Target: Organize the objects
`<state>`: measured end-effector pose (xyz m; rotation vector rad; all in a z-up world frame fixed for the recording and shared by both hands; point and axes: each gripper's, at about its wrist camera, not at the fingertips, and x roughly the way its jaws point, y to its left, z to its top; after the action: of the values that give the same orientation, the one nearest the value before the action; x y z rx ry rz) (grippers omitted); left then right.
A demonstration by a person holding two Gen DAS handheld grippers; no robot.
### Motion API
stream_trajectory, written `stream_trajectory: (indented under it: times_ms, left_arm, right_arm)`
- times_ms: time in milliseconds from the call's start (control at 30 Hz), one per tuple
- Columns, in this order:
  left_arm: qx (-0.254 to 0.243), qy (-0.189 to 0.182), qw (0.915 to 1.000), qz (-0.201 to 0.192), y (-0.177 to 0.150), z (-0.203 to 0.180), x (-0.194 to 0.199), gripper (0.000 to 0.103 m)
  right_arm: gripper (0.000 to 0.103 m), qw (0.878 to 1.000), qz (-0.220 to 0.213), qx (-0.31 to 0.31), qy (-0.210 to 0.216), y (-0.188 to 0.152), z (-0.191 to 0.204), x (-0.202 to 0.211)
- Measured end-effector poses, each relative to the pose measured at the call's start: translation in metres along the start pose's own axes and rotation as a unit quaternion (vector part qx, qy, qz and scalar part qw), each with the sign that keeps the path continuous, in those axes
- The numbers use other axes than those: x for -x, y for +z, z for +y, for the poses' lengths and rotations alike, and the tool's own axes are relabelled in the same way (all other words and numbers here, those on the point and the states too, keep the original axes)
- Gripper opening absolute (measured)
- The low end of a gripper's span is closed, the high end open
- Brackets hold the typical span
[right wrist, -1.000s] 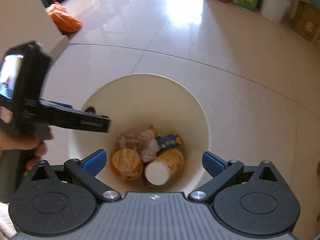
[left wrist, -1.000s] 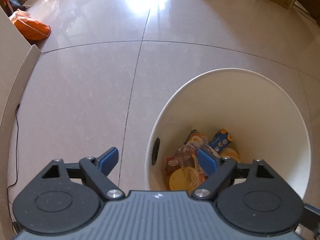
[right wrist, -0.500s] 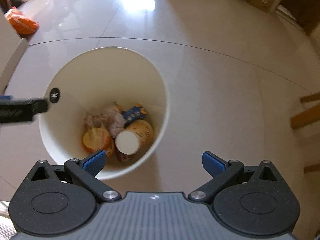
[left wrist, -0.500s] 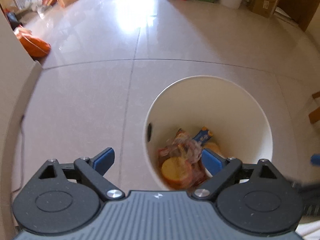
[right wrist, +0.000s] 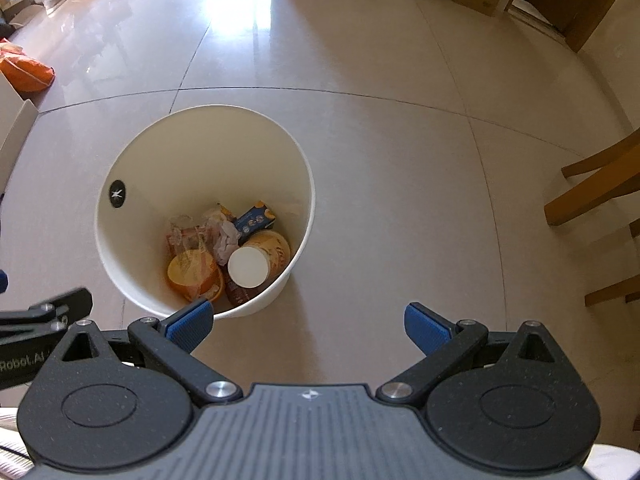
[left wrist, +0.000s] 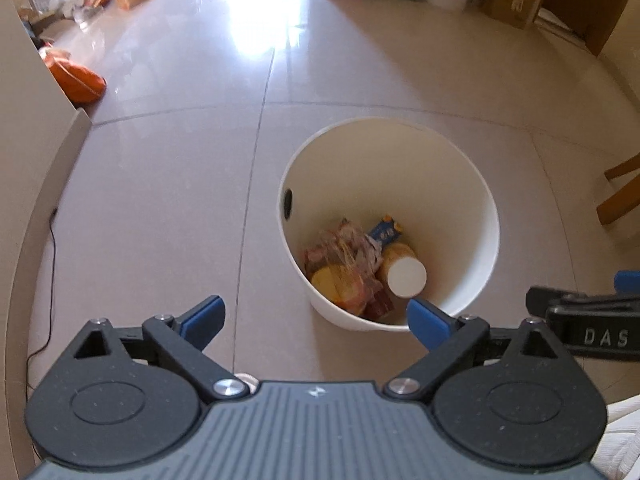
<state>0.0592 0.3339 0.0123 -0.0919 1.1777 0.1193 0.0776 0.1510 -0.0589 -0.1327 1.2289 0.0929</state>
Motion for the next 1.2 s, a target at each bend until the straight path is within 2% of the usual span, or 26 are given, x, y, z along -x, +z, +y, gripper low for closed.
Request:
stream_trajectory:
  times_ms: [167, 400, 633, 1200]
  left_arm:
    - [0.007, -0.03, 0.9995, -0.001, -0.003, 0.007, 0.012, 0.097]
    - [-0.003, -0.04, 0.9992, -0.006, -0.007, 0.01, 0.025, 0.097]
    - [-0.011, -0.027, 0.9995, -0.009, -0.008, 0.01, 0.027, 0.097]
    - [-0.014, -0.027, 0.9995, -0.007, -0.008, 0.006, 0.027, 0.097]
  right_arm:
    - [0.103, 1.0, 0.0, -0.013, 0.007, 0.0, 0.002, 0.012]
    - [0.103, 1.0, -0.009, -0.017, 0.008, -0.004, 0.006, 0.027]
    - [0.103, 1.0, -0.004, -0.022, 0.012, -0.006, 0.008, 0.024]
    - [0.103, 0.999, 0.0, -0.027, 0.017, -0.007, 0.003, 0.024]
